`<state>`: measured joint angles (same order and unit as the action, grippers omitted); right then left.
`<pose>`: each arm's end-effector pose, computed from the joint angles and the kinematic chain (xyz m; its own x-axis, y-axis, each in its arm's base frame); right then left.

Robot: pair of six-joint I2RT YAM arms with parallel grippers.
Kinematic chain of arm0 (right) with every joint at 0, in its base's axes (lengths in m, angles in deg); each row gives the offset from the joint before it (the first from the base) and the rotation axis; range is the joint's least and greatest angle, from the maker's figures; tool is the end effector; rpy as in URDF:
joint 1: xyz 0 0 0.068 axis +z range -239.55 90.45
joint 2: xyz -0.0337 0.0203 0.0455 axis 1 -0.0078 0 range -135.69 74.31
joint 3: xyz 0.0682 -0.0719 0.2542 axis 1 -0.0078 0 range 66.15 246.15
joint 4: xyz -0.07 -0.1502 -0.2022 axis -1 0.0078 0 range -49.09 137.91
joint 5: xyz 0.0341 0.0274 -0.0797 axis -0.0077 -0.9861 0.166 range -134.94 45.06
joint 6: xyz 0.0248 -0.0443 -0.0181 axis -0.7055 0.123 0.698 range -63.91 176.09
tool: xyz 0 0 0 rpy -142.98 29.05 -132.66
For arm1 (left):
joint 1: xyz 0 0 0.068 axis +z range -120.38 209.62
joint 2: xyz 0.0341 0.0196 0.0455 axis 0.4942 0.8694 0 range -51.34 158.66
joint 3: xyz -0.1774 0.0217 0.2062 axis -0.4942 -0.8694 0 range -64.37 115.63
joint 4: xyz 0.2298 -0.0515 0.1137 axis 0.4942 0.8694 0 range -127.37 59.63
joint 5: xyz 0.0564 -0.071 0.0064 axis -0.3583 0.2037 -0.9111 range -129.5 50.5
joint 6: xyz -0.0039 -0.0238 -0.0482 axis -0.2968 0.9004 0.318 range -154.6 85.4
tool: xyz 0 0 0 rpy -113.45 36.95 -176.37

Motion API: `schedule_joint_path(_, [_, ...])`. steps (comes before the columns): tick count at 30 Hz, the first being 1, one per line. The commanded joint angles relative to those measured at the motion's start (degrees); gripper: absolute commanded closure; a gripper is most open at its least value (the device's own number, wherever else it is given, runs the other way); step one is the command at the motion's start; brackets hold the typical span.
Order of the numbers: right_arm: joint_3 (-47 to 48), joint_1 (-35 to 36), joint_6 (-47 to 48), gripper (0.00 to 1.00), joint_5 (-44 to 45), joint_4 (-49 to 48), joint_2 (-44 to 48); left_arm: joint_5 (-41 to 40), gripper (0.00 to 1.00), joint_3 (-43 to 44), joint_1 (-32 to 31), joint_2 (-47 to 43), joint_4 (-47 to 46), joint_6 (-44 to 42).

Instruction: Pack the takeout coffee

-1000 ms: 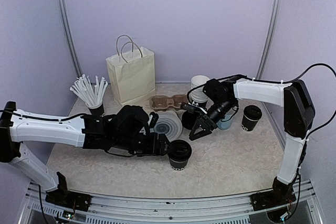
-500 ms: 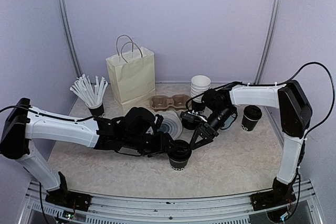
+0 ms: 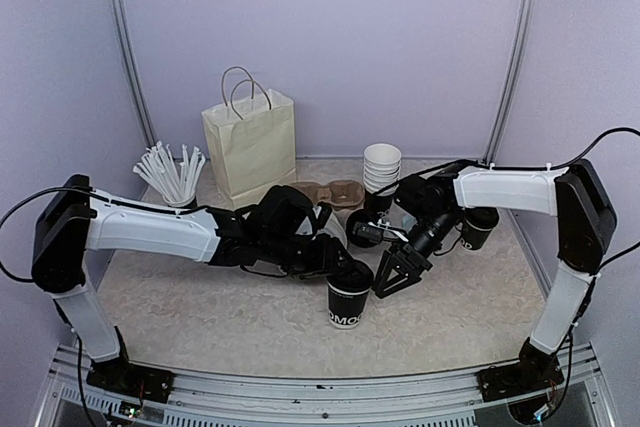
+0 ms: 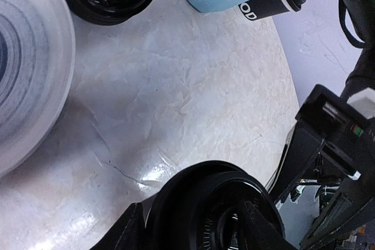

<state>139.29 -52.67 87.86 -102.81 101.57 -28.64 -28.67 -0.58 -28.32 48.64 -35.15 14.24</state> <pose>0.2385 0.2167 0.2081 -0.5149 -0.7364 -0.4388 -0.6877 0.0493 0.7243 0.1984 -0.3292 0.2096 -0.9026 0.0480 -0.4278 0.3510 0.6574 -0.6668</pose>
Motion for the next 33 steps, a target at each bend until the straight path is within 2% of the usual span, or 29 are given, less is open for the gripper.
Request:
schedule_joint_path(1, [-1.9,1.0,1.1,0.49,0.5,0.1,2.2,3.9,0.49,4.9,0.3,3.5,0.9,-5.9])
schedule_joint_path(10, [-4.2,1.0,-0.9,0.50,4.6,-2.8,3.1,4.6,0.52,4.0,-1.8,2.8,2.2,-7.2])
schedule_joint_path(19, [-3.3,1.4,-1.3,0.50,4.8,-2.8,2.3,0.7,0.41,3.0,-4.0,-1.2,7.1,-8.3])
schedule_joint_path(33, [-4.9,3.6,-2.0,0.50,7.8,-4.1,3.5,-2.7,0.42,0.9,-6.1,-3.5,8.6,-9.2])
